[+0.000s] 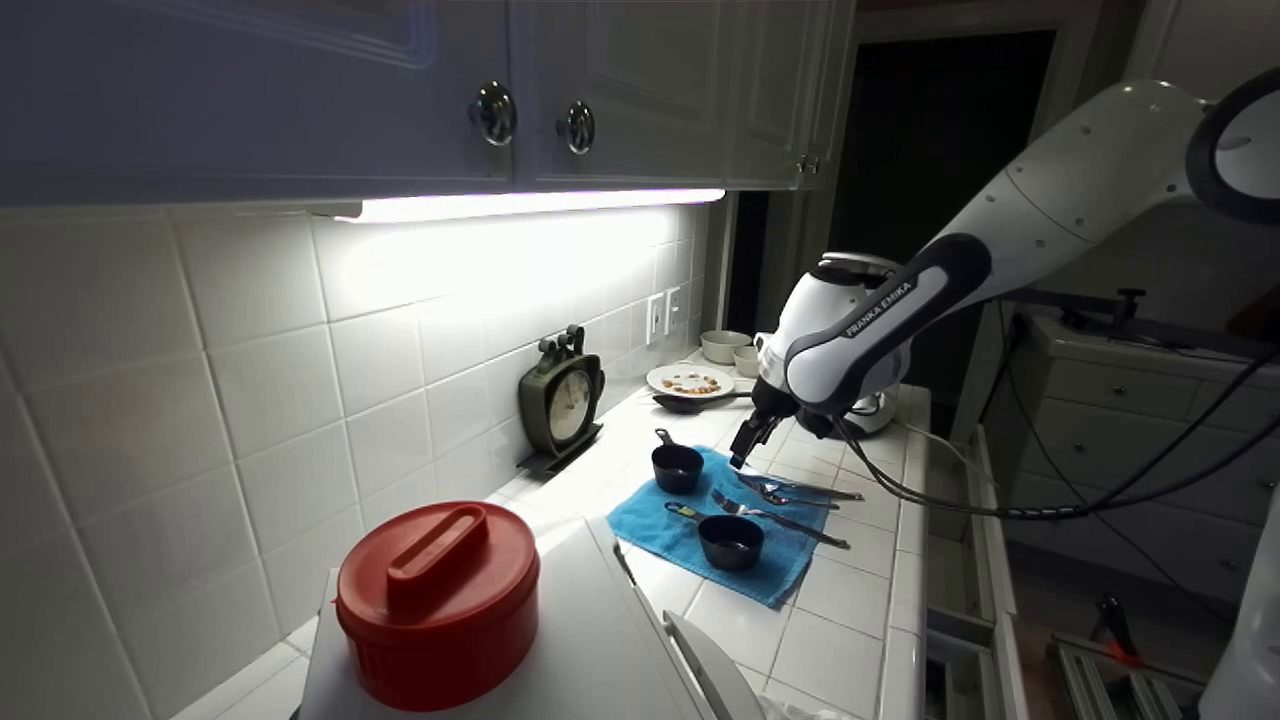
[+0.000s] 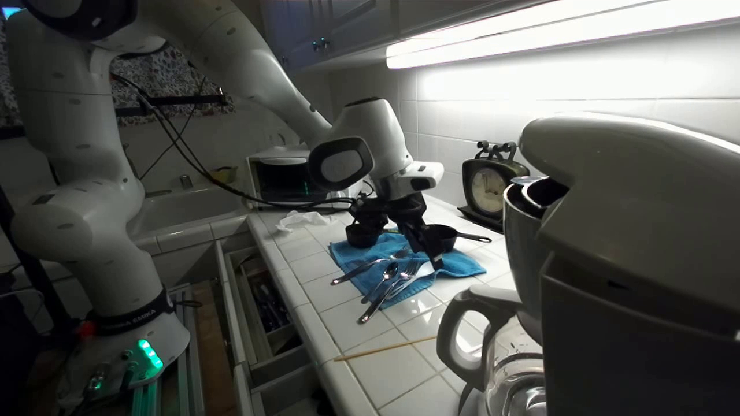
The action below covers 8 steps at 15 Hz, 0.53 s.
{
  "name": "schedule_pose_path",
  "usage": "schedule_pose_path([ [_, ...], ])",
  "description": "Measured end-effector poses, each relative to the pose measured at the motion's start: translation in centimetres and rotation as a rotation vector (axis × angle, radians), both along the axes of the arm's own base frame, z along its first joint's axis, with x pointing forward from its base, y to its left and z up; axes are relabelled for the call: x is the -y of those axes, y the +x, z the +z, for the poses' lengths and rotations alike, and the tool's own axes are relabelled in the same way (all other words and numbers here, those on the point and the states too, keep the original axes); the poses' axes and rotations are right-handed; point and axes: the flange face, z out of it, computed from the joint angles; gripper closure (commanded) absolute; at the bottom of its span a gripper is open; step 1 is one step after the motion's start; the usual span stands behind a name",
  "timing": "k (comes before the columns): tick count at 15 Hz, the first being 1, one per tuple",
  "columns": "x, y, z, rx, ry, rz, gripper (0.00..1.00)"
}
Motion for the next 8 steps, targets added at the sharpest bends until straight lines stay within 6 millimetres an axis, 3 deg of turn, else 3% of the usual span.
schedule_pose_path([
  [3,0.3,-0.3,-0.6,0.003,0.004,-0.011,0.18],
  [8,0.6,-0.4,-1.5,0.009,0.002,-0.021,0.19],
])
